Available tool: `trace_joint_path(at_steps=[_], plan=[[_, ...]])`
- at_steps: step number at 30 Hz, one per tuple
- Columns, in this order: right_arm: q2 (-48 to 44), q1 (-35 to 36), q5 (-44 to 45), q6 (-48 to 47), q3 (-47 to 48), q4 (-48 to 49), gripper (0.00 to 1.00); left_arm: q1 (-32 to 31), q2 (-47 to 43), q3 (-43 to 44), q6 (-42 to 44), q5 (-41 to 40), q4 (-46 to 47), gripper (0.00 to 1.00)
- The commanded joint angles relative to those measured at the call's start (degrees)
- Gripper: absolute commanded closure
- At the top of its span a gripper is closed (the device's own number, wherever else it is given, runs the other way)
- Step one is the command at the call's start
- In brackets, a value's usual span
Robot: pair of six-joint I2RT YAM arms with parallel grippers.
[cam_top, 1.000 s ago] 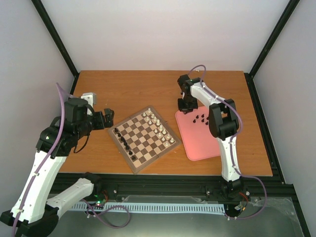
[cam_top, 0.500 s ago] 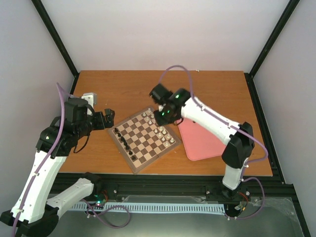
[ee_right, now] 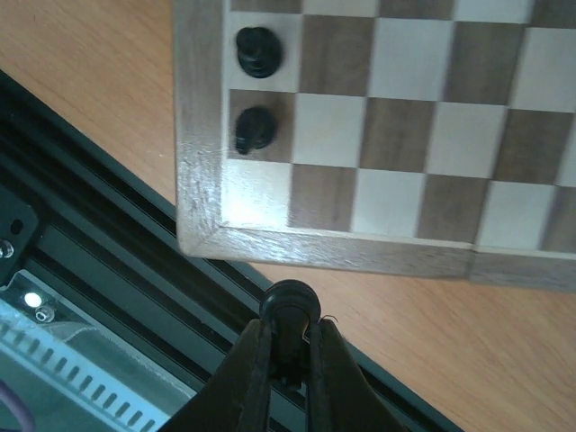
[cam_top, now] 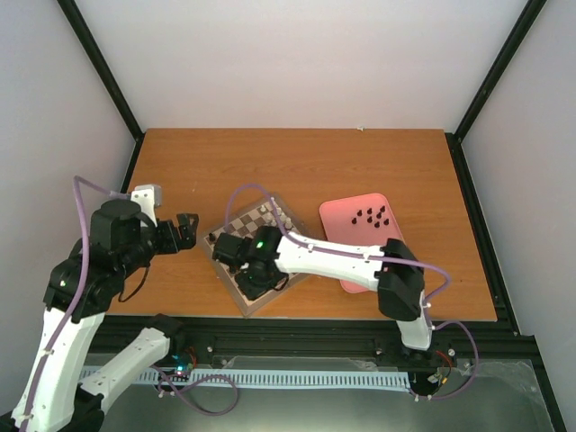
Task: Set up the chess pieces on the board
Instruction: Place the chess piece on the chessboard.
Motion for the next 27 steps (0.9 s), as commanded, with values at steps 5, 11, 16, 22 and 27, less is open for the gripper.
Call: trace_joint_path(at_steps=[5, 11, 16, 22, 27], plan=[[7.4, 3.3, 0.0, 2.0, 4.7, 1.4, 0.97, 0.2, -2.6, 1.8, -1.7, 0.2, -3.7, 0.0], [10.5, 3.2, -0.4, 0.7, 6.5, 1.8, 0.97, 0.2, -3.1, 2.2, -1.5, 0.2, -3.9, 0.0], [12.4, 3.2, -0.5, -0.2, 7.6, 1.5, 0.97, 0.2, -2.9, 2.3, -1.4, 0.2, -3.6, 0.0], [13.7, 3.0, -0.5, -0.5, 8.8, 0.7, 0.97, 0.2, -2.7, 2.1, -0.9, 0.2, -3.5, 0.0], [14.1, 2.7, -0.8, -0.6, 8.8, 0.7, 0.97, 0.2, -2.9, 1.4, -0.7, 0.2, -3.3, 0.0]])
